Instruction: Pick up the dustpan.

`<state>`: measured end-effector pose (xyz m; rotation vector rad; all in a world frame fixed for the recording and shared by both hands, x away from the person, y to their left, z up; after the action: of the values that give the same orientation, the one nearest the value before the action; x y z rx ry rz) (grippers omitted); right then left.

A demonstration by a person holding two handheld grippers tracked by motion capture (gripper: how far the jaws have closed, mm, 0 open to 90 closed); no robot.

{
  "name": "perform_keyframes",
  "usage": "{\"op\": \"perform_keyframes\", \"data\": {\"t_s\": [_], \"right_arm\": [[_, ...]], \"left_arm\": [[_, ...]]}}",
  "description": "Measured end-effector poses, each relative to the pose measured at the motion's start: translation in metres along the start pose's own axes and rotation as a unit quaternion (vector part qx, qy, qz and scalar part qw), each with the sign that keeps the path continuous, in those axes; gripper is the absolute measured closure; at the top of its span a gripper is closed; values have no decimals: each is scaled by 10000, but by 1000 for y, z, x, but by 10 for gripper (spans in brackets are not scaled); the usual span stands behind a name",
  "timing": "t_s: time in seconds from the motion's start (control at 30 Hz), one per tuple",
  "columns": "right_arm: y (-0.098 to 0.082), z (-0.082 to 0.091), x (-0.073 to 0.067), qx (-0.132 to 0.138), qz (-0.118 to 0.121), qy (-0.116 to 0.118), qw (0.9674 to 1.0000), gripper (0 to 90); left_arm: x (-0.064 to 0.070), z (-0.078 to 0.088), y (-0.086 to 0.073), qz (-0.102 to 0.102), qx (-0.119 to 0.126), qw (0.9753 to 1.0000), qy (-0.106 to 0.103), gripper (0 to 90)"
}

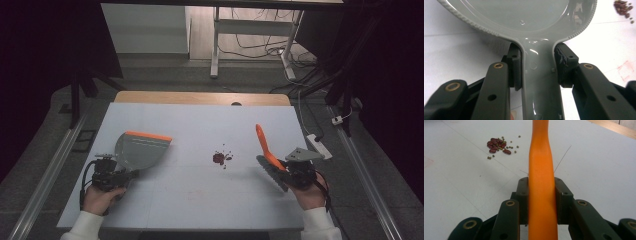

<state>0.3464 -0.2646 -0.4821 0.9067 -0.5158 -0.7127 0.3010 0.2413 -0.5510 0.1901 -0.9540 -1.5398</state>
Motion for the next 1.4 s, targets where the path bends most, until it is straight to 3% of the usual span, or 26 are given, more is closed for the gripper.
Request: {"op": "perform_keyframes", "data": {"t_s": [0.23,0.73,0.93,1.1,1.4], "right_arm": [[3,0,-1,65,18,-1,10000,703],[7,-4,0,138,-130,34,9998,702],[11,-3,0,208,-183,17,9996,702],[13,-5,-2,229,-172,8,9996,702],[18,-4,-4,297,-144,16,9995,702]], "left_arm": [[0,1,6,-210,174,9990,-350,618],[1,2,13,-589,362,9950,-719,617],[6,3,13,-795,396,9914,-965,618],[13,5,13,-1065,424,9867,-1155,618],[26,2,11,-1417,314,9801,-1353,618]]}}
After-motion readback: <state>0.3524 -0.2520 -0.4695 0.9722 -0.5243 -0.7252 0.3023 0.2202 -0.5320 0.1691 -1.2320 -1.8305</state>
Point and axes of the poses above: each handheld gripper's, and its own axes: z roughly backward along the jaws, y roughly out of its top, x roughly to its right, the point moved 5 cm from there along -z, roughly forward along the jaws, and after that the axes turned 9 degrees about x, right-handed, at the moved point
